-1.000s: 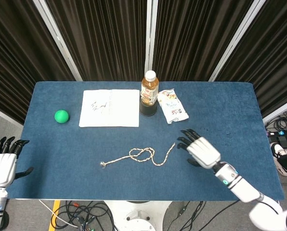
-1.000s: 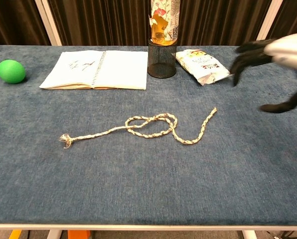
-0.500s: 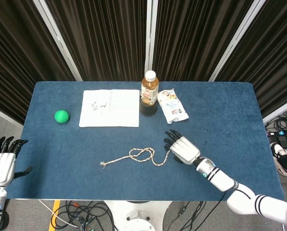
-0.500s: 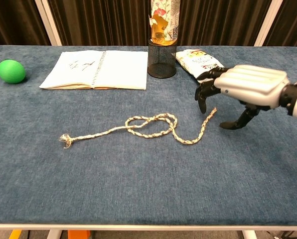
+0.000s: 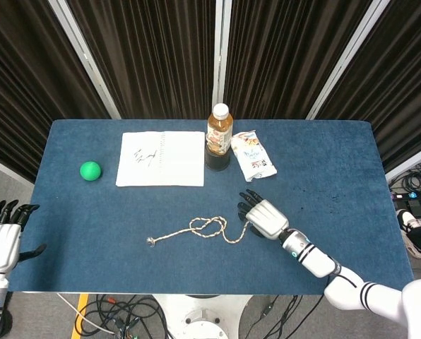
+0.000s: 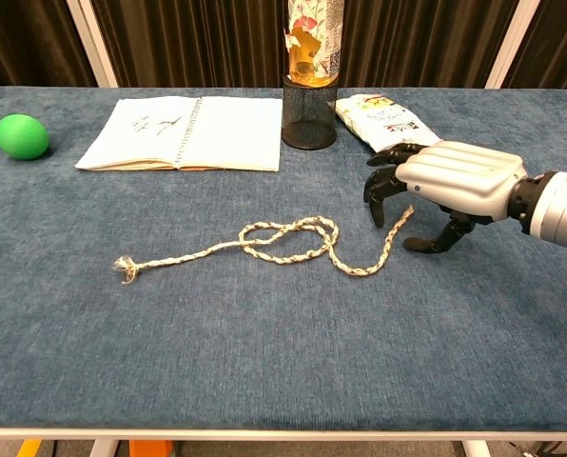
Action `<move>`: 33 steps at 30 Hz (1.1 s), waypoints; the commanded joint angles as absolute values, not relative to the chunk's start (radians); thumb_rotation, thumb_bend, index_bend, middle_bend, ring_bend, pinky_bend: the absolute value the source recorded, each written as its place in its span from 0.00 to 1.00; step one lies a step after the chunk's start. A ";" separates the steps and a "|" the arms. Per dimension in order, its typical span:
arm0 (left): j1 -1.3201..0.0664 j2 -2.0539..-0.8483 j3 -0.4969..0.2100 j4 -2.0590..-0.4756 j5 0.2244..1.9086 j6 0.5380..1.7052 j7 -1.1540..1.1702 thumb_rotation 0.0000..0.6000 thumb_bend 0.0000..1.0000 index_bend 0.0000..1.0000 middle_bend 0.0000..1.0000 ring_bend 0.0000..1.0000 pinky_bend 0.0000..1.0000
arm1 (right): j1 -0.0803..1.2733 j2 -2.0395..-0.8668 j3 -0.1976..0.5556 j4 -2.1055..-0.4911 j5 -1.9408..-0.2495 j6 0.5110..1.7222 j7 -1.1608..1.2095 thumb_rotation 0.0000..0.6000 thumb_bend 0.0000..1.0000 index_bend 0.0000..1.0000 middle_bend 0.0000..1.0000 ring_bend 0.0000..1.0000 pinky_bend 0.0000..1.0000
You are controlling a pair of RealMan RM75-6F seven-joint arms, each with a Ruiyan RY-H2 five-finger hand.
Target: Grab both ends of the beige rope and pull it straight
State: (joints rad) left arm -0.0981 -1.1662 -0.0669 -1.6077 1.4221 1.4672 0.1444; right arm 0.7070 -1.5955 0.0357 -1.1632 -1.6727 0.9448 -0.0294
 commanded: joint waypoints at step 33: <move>-0.379 -1.181 -0.103 -1.609 1.630 1.219 -0.117 1.00 0.06 0.33 0.23 0.09 0.07 | 0.637 -1.449 0.095 -1.404 -1.469 1.050 -0.228 1.00 0.45 0.65 0.29 0.05 0.00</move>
